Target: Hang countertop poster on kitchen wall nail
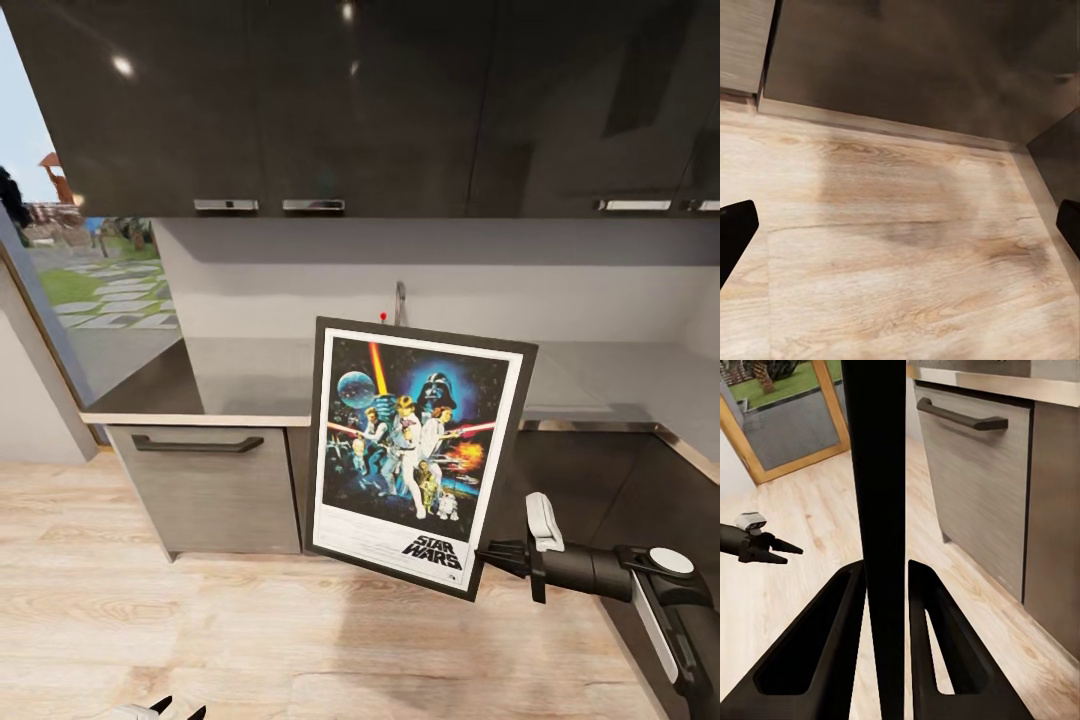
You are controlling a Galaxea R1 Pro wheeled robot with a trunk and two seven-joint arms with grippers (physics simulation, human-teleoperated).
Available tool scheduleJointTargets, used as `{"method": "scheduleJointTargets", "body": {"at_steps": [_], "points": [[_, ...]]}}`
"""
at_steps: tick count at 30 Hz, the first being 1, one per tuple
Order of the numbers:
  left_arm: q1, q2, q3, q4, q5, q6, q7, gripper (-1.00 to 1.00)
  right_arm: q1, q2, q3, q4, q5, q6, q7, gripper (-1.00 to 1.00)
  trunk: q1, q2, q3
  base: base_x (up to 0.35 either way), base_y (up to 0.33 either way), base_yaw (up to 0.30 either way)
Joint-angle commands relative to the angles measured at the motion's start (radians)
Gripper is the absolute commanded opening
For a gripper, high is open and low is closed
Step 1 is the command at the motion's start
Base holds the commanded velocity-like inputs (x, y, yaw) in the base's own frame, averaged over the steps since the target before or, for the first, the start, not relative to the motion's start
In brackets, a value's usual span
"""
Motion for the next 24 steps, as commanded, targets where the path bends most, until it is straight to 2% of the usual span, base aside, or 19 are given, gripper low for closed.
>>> {"method": "scheduleJointTargets", "body": {"at_steps": [1,24], "points": [[-0.001,0.000,-0.006,0.001,0.010,-0.001,-0.005,1.00,-0.001,0.000,-0.001,0.000,-0.001,0.013,0.006,-1.00,-0.004,0.006,0.002,0.000,0.000,0.000],[-0.001,-0.001,-0.006,0.001,0.010,-0.001,-0.005,1.00,-0.001,0.000,-0.001,0.000,-0.001,0.013,0.006,-1.00,-0.092,0.167,0.074,0.000,0.000,0.000]]}}
